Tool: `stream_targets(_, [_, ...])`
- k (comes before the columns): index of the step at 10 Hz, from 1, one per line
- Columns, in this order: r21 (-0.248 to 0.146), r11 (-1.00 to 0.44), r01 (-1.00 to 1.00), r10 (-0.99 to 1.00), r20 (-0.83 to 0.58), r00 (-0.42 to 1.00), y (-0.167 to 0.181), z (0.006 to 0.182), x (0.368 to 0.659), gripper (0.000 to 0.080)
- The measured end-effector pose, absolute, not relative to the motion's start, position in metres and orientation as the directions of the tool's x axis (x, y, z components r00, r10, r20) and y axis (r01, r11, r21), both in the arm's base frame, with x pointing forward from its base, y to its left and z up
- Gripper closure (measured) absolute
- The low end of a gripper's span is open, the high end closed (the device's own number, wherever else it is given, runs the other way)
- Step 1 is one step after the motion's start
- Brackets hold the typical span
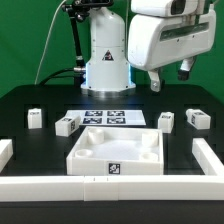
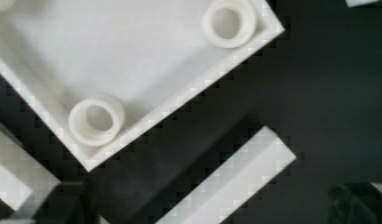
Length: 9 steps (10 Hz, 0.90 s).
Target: Assemble one leg
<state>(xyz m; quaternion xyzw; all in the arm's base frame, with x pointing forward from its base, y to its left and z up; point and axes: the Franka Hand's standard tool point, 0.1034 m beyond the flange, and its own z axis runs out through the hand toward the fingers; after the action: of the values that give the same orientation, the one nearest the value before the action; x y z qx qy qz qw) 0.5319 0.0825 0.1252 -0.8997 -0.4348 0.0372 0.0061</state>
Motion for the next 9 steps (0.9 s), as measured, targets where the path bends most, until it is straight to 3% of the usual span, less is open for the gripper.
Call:
stream_targets(4, [-0.060,-0.390,0.919,0.921,-0.027,0.389,0.029,0.081,0.499,0.0150])
stream_targets(7, [-0.060,-0.404,0.913,0.915,-0.029,0.403,0.029,0.081,0.500,0.0150])
stream_targets(9, [-0.020,-0.312,0.950,0.950,0.001,0.312,0.029,0.073,0.500,0.0150])
